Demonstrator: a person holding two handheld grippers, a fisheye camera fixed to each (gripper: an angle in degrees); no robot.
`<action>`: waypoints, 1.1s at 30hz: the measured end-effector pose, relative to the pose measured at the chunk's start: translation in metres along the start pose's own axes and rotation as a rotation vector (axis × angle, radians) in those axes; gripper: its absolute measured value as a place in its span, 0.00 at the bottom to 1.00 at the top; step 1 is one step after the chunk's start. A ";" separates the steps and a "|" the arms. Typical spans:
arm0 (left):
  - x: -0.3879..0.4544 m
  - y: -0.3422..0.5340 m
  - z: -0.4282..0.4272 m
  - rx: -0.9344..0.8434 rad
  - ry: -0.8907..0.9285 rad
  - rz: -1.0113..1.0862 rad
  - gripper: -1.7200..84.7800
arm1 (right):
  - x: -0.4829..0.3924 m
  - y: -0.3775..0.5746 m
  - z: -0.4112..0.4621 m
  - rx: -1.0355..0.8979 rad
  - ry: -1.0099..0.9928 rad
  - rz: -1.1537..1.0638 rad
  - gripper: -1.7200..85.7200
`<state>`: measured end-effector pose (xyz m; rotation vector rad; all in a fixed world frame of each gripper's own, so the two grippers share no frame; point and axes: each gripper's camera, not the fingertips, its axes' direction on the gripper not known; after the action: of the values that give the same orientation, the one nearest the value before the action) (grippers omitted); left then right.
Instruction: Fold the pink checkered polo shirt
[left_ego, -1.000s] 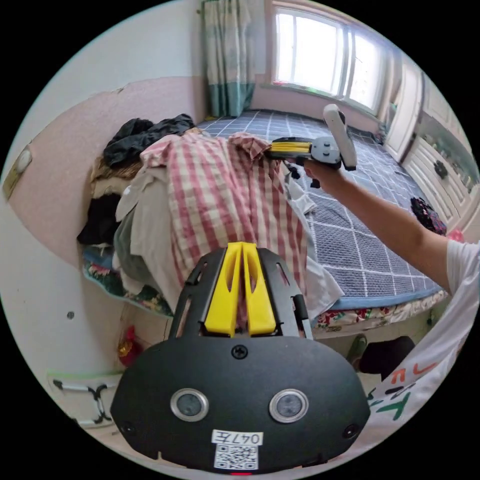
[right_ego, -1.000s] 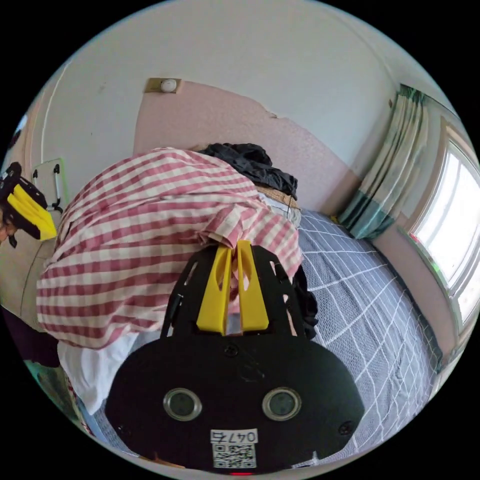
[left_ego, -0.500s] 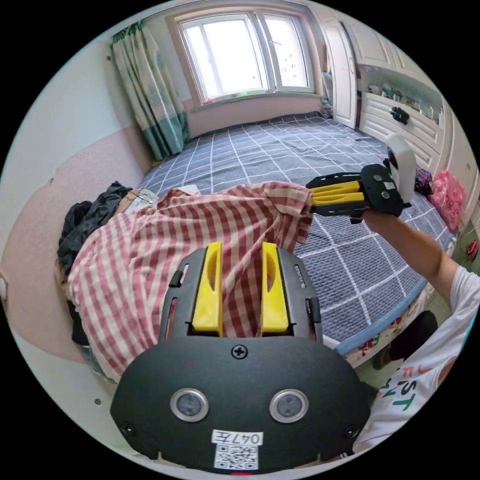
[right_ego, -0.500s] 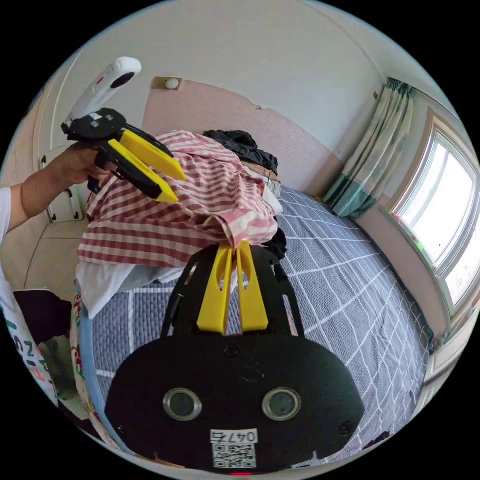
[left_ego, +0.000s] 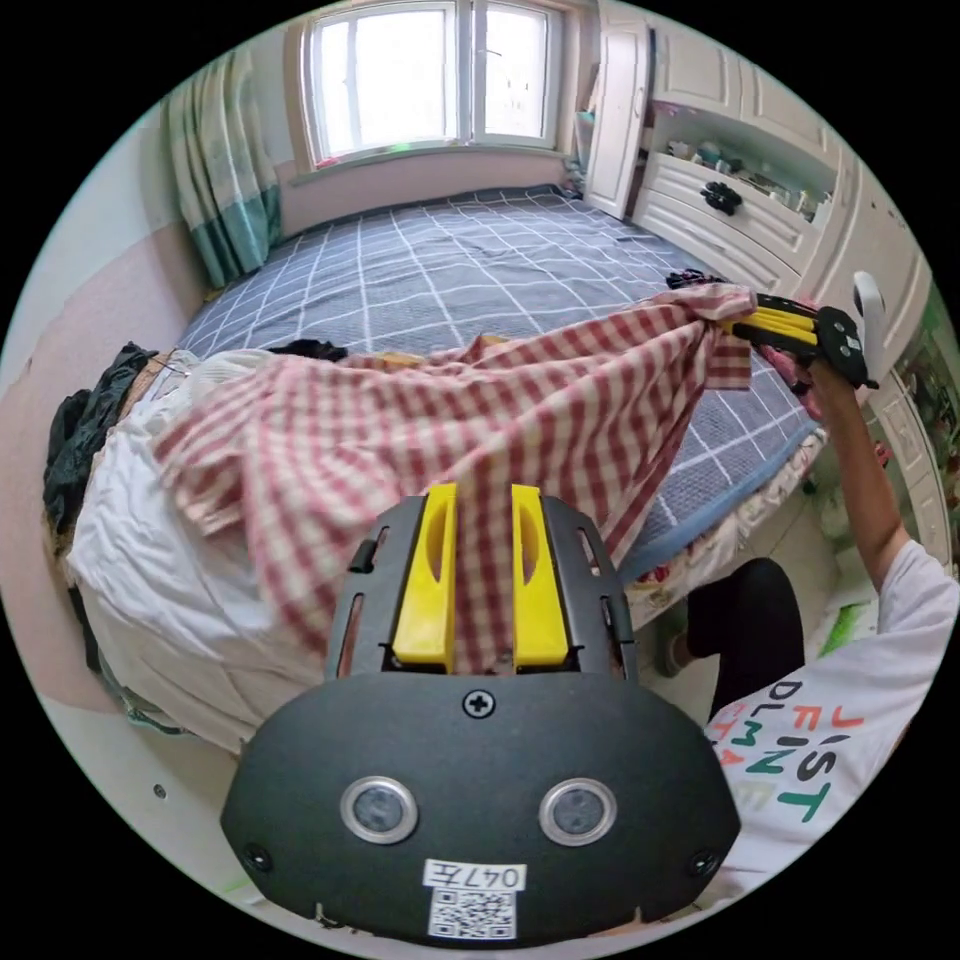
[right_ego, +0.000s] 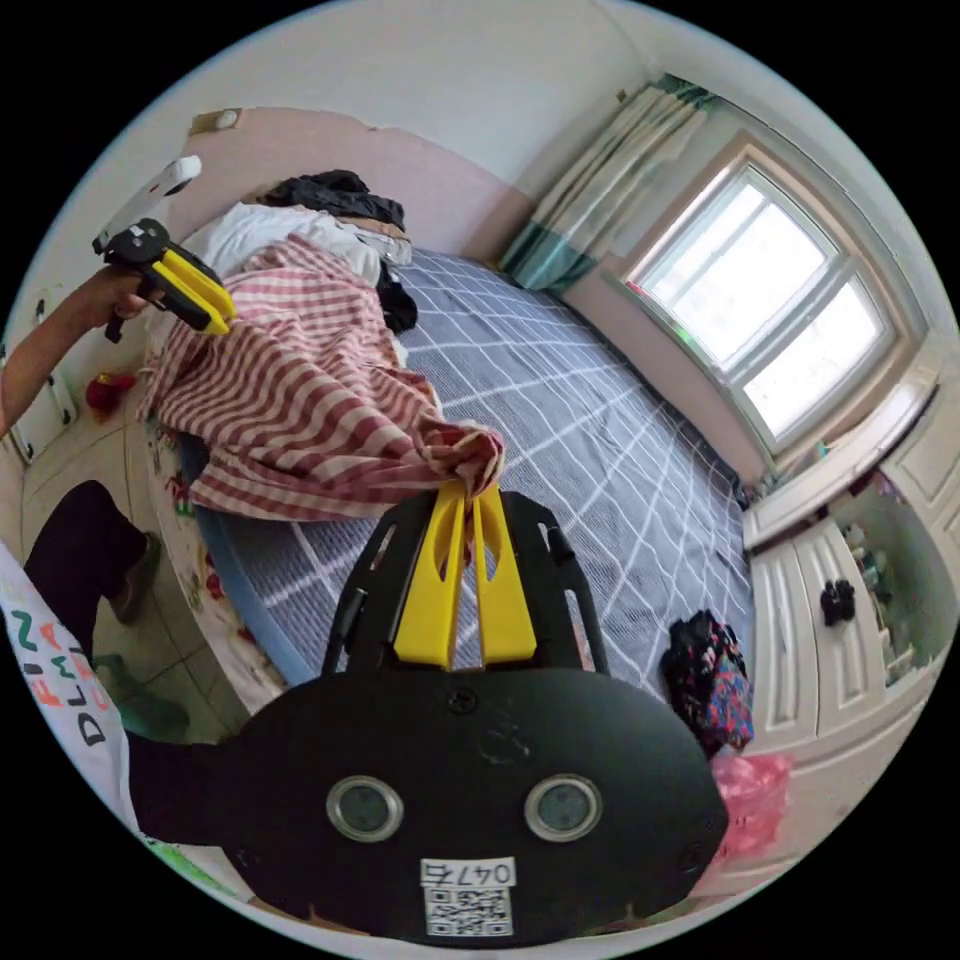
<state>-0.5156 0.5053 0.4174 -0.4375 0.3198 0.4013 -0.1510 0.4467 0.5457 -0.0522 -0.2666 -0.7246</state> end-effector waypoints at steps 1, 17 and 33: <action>0.007 -0.003 0.001 -0.008 0.011 0.007 0.12 | 0.007 0.021 -0.010 -0.053 0.040 0.021 0.02; 0.127 -0.076 0.040 -0.072 0.044 0.058 0.12 | 0.083 0.232 -0.057 -0.303 0.066 0.408 0.06; 0.187 -0.168 0.143 -0.108 0.017 0.030 0.01 | 0.017 0.196 -0.048 -0.055 -0.012 0.364 0.02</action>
<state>-0.2481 0.4893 0.5263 -0.5422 0.3220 0.4460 0.0017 0.5758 0.5125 -0.1533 -0.2404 -0.3696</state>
